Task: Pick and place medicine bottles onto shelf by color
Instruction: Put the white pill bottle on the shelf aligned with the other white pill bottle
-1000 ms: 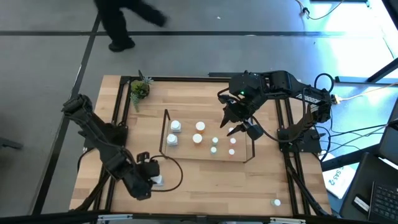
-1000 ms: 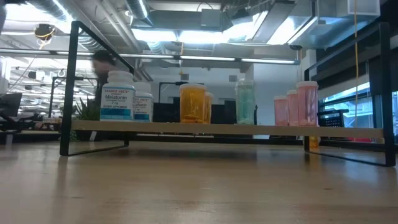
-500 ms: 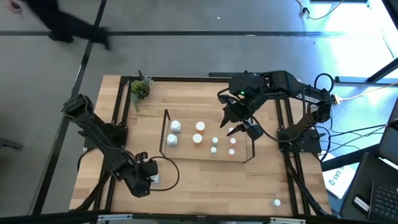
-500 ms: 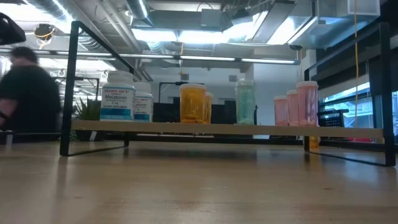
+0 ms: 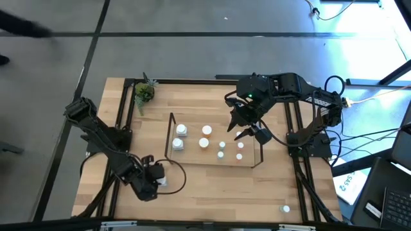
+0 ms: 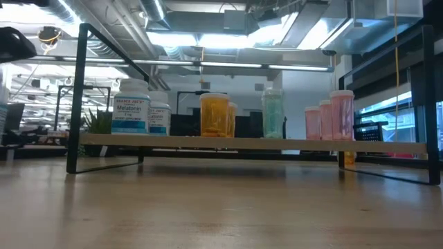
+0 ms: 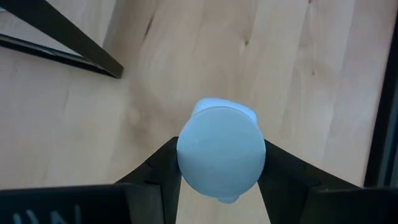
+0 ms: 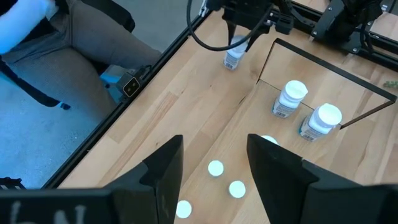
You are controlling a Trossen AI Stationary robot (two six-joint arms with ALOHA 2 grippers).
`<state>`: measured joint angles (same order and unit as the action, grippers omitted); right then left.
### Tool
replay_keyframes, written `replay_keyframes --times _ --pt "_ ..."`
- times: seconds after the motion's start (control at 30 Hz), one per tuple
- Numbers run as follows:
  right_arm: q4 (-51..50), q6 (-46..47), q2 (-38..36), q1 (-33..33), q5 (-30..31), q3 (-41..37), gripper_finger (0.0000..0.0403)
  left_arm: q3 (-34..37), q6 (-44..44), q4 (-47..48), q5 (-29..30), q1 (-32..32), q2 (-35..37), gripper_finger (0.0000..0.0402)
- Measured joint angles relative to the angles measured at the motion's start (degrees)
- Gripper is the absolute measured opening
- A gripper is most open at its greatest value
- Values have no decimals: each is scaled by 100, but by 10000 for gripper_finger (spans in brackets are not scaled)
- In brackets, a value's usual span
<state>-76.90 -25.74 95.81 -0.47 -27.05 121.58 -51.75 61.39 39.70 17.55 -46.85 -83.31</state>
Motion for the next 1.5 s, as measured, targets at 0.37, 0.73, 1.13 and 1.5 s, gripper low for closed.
replay_keyframes --times 0.37,0.73,1.13,1.5 --pt "0 0 0 0 0 0 180 2 215 4 25 10 0 157" --pt "0 0 0 2 2 0 180 7 280 1 27 33 -75 172" --pt "0 1 2 2 2 0 180 7 436 -129 23 34 -74 243" --pt "0 0 2 2 2 0 180 7 407 -125 -27 34 -35 330"
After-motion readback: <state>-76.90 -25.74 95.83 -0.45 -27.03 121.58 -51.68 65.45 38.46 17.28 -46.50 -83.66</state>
